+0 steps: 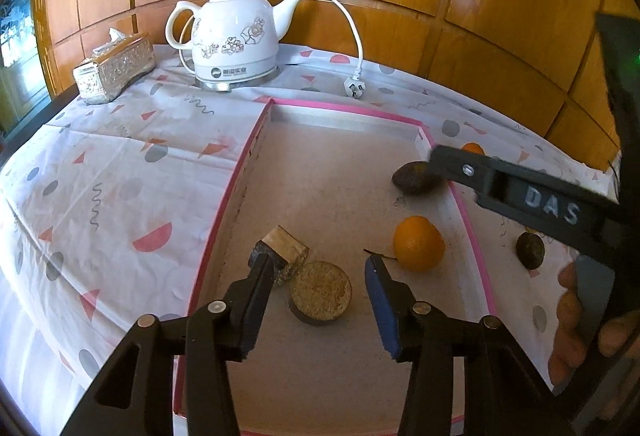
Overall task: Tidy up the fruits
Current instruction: 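Carry the log slice into the tray with the left tool while the right tool places the beet there, then grasp a small yellow ball with the right tool while the left tool grasps an orange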
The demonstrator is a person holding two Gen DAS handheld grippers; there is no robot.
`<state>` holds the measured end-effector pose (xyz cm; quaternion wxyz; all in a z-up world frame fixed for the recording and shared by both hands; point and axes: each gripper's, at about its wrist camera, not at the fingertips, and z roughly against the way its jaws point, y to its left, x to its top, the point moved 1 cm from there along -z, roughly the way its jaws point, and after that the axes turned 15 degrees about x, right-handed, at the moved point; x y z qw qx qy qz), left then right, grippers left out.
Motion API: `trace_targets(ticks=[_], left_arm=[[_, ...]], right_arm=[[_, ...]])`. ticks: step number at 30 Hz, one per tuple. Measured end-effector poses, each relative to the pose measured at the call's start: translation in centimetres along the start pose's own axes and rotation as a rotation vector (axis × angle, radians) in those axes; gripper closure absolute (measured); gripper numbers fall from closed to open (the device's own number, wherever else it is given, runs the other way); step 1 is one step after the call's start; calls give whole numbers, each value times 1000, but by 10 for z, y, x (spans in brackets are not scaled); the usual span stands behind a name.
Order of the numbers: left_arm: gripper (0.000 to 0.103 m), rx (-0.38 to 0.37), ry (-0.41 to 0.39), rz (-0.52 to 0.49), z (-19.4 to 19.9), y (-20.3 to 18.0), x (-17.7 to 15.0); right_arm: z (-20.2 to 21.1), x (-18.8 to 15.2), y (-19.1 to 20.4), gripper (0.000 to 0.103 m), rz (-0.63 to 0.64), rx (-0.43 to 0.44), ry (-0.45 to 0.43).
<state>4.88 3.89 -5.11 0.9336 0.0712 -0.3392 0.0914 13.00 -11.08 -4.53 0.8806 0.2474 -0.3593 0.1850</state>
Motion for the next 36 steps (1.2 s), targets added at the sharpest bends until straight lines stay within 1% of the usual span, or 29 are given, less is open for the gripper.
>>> trace_targets(ticks=[2, 5, 6, 14, 21, 25, 28, 29, 31, 36], left_arm=[[54, -4, -2, 0, 1, -1, 0], [47, -8, -11, 6, 4, -2, 0], [46, -10, -12, 8, 4, -2, 1], [46, -16, -22, -1, 9, -9, 0], [46, -40, -38, -34, 15, -20, 0], [46, -53, -41, -55, 18, -28, 1], [46, -63, -47, -74, 20, -34, 1], [46, -66, -49, -80, 21, -36, 1], [46, -72, -51, -96, 21, -41, 2], [46, -80, -45, -118, 21, -50, 1]], right_arm=[[7, -5, -5, 47, -19, -22, -12], [24, -14, -16, 47, -49, -63, -46], [30, -18, -21, 47, -62, -85, -63], [66, -46, -70, 47, -185, -171, -102], [92, -68, -112, 47, -275, -249, -131], [101, -73, -130, 47, -313, -272, -151], [102, -76, -143, 56, -335, -287, -147], [102, -77, -147, 57, -344, -288, -142], [100, -77, -155, 60, -362, -279, -139], [86, -69, -164, 60, -373, -242, -118]])
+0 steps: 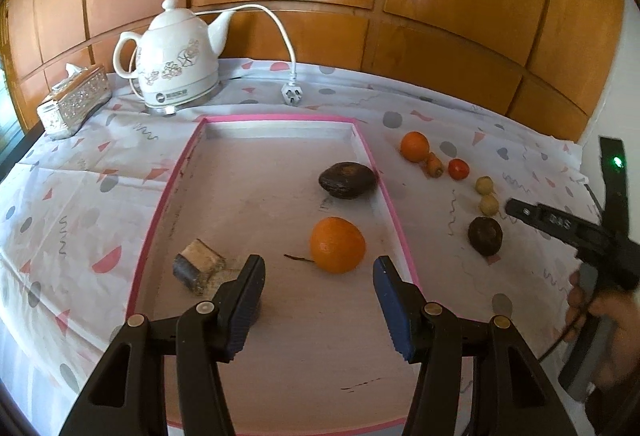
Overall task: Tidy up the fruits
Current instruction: 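Grasp a small yellow ball with the right tool while the left tool grasps an orange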
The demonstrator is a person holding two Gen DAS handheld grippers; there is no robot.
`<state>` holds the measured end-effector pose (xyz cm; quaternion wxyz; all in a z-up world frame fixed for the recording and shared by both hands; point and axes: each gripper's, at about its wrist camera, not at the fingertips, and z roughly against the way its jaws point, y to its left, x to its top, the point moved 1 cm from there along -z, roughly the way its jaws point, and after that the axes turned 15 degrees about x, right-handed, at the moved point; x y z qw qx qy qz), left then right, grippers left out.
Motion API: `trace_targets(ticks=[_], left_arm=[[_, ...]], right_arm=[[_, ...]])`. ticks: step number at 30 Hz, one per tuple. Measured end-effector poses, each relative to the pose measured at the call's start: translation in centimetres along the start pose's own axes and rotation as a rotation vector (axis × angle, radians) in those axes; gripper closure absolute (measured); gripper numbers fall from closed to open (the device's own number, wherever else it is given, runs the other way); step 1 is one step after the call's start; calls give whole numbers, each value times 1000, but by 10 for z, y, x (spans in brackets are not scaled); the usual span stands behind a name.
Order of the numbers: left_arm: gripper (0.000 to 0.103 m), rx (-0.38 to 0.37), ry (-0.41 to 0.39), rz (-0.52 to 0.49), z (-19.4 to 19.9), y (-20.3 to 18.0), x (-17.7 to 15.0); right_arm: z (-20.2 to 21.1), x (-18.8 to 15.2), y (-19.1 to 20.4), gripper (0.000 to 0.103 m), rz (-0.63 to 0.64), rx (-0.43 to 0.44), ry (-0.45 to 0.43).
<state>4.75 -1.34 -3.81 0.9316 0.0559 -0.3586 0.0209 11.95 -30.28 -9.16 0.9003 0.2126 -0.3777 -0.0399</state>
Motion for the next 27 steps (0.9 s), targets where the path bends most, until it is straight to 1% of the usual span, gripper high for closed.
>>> trace_targets(ticks=[7, 8, 11, 16, 24, 27], left_arm=[[46, -13, 0, -17, -2, -8, 3], [46, -13, 0, -20, -2, -9, 4], [46, -23, 0, -28, -4, -13, 8], [46, -38, 3, -32, -8, -23, 16], [46, -78, -13, -48, -12, -48, 38], [46, -79, -9, -50, -18, -57, 45]], right_arm=[[-33, 13, 4, 61, 2, 8, 49], [-37, 13, 5, 67, 7, 4, 55], [-48, 14, 3, 77, 4, -10, 83], [-45, 12, 4, 77, 44, -45, 83], [-31, 7, -9, 77, 56, -110, 64], [-27, 4, -14, 77, 61, -112, 57]])
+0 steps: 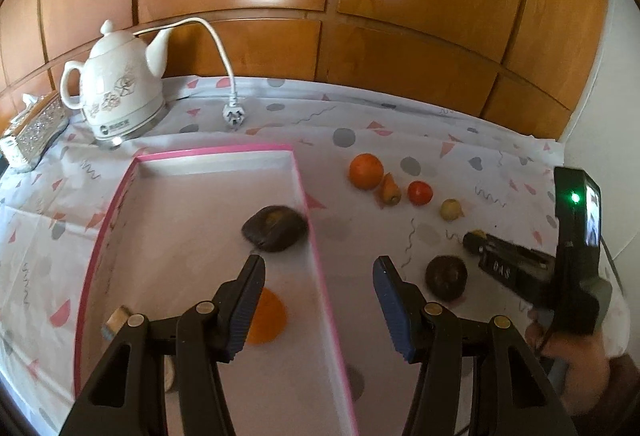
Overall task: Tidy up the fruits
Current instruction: 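Grasp a small yellow ball with the right tool while the left tool grasps an orange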
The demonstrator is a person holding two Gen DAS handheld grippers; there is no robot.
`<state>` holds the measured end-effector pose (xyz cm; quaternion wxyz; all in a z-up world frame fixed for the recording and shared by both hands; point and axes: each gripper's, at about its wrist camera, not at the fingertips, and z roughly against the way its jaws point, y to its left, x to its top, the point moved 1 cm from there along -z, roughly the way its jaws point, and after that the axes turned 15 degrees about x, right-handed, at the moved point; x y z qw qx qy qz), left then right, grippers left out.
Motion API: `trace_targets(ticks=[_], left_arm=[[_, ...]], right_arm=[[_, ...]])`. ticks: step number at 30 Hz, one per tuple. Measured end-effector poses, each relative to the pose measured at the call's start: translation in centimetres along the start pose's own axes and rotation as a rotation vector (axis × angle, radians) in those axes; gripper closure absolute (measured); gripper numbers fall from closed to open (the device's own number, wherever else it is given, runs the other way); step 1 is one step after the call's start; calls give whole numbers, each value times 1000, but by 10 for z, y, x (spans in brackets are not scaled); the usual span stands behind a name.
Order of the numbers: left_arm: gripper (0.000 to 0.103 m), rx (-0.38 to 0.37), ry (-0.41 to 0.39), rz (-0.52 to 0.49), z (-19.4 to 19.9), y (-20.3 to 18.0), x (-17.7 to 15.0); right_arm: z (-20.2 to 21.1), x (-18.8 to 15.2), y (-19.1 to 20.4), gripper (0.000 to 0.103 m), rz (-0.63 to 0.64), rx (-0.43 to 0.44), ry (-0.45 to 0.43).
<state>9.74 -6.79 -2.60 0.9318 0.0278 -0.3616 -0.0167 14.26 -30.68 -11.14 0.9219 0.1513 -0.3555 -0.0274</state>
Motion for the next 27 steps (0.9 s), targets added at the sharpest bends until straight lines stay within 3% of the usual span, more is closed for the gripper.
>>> trace_targets(ticks=[27], left_arm=[[48, -21, 97, 22, -92, -67, 72]], right_arm=[[-8, 3, 20, 77, 104, -44, 20]])
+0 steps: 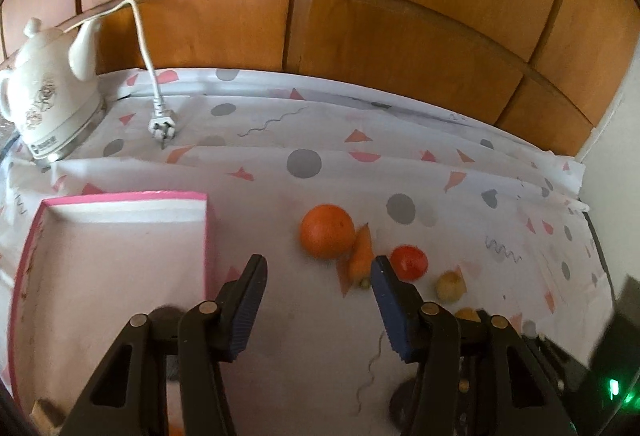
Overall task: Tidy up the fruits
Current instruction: 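Grasp a small yellow ball with the right tool while the left tool grasps an orange, then carry the orange into the tray with the left tool while the right tool places the yellow ball there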
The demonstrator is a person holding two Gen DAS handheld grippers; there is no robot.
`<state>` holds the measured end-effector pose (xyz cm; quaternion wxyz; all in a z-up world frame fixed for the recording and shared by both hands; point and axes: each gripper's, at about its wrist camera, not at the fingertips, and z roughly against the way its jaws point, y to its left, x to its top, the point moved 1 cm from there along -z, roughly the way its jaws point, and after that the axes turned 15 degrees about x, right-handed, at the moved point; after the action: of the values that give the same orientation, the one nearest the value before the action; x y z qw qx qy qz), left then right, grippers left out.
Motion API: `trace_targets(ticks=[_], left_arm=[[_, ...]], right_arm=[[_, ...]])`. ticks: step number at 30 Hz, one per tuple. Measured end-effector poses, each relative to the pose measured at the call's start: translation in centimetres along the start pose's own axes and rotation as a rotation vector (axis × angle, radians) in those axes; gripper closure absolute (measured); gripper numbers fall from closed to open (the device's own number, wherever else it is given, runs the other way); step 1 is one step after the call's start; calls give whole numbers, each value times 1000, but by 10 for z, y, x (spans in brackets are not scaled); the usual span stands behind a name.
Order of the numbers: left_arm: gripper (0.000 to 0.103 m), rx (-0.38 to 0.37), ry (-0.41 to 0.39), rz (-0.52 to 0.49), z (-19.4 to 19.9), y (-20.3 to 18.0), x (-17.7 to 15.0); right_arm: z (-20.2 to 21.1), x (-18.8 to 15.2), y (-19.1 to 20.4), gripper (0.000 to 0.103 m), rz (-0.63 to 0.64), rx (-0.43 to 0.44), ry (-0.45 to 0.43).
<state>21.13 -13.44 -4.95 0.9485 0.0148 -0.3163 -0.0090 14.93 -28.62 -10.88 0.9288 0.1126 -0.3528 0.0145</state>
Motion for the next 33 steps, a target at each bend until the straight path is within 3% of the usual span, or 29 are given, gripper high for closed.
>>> trace_targets(ticks=[8, 10, 11, 13, 20, 33], left_arm=[[48, 18, 10, 2, -28, -13, 20], [54, 14, 27, 15, -37, -15, 23], [63, 9, 39, 18, -41, -15, 23], [64, -16, 45, 28, -45, -15, 23], [66, -46, 32, 33, -36, -9, 11], [66, -28, 10, -4, 6, 2, -32]], right_arm=[[1, 0, 0, 77, 18, 19, 6], [1, 1, 1, 77, 22, 24, 9], [1, 1, 1, 77, 24, 27, 10], [2, 1, 2, 77, 24, 29, 11], [2, 2, 0, 77, 25, 25, 16], [-1, 2, 4, 77, 50, 12, 29]])
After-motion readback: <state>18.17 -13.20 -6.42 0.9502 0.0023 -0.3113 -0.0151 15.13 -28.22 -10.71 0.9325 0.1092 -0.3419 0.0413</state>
